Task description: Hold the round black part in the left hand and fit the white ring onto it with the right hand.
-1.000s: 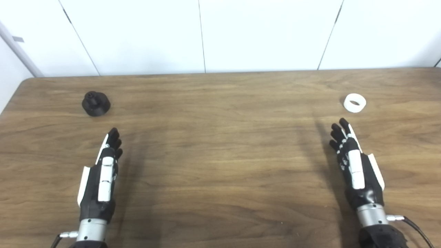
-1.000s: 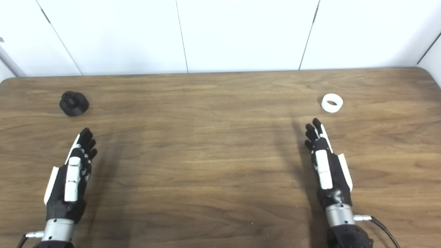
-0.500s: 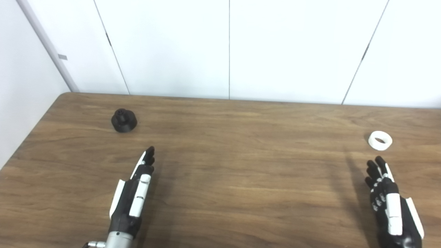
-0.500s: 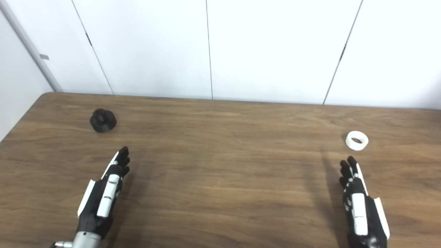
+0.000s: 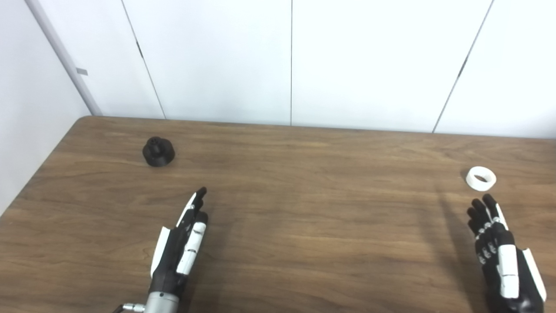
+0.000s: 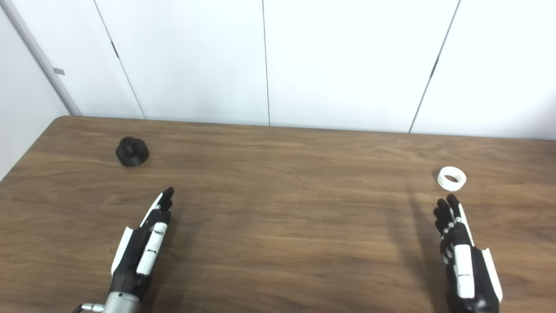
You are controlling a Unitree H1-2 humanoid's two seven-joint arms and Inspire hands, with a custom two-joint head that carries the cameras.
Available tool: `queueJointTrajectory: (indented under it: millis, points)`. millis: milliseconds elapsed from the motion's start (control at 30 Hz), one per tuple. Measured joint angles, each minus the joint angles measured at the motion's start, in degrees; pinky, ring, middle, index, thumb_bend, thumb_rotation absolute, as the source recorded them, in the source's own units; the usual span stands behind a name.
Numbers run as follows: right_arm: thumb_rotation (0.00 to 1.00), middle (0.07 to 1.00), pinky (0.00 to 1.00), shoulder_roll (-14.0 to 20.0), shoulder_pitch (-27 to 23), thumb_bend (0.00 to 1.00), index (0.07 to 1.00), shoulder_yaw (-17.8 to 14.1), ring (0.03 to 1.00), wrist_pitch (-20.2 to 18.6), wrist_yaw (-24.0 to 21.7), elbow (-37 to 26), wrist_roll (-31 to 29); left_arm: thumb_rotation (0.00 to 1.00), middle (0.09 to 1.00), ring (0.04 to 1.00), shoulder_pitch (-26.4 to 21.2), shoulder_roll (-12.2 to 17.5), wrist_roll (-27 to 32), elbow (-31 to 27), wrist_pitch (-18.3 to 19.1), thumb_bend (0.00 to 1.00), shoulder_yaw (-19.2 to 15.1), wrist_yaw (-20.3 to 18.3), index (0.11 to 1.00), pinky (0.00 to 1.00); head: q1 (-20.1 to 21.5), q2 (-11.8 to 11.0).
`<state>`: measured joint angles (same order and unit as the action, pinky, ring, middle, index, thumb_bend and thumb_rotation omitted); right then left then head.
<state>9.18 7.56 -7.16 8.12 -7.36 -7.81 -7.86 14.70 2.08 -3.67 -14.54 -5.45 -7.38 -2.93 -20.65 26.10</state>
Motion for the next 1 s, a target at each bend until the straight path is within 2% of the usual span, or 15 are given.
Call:
queueJointTrajectory:
  millis: [367, 700, 1000]
  points:
    - [1.00, 0.975, 1.00, 0.4, -0.7, 0.44, 1.000, -0.3, 0.973, 1.9, 0.0, 1.3, -0.3, 0.91, 0.995, 1.000, -0.2, -0.1, -0.1, 1.2, -1.4, 0.47, 1.1, 0.7, 0.974, 1.00, -3.3, -1.8]
    - [1.00, 0.988, 1.00, 1.5, -1.3, 0.44, 1.000, -0.2, 0.983, 2.5, -0.4, 2.2, -1.0, 0.85, 0.989, 1.000, -0.3, -0.2, 0.4, 1.5, -2.6, 0.44, 1.5, 0.7, 0.963, 1.00, -4.1, -2.5]
    - [1.00, 0.987, 1.00, 1.6, -1.3, 0.44, 1.000, -0.2, 0.996, 3.4, -0.5, 2.5, -0.9, 0.87, 0.997, 1.000, -0.3, -0.2, 0.3, 1.6, -2.6, 0.46, 1.5, 0.7, 0.970, 1.00, -4.4, -3.0]
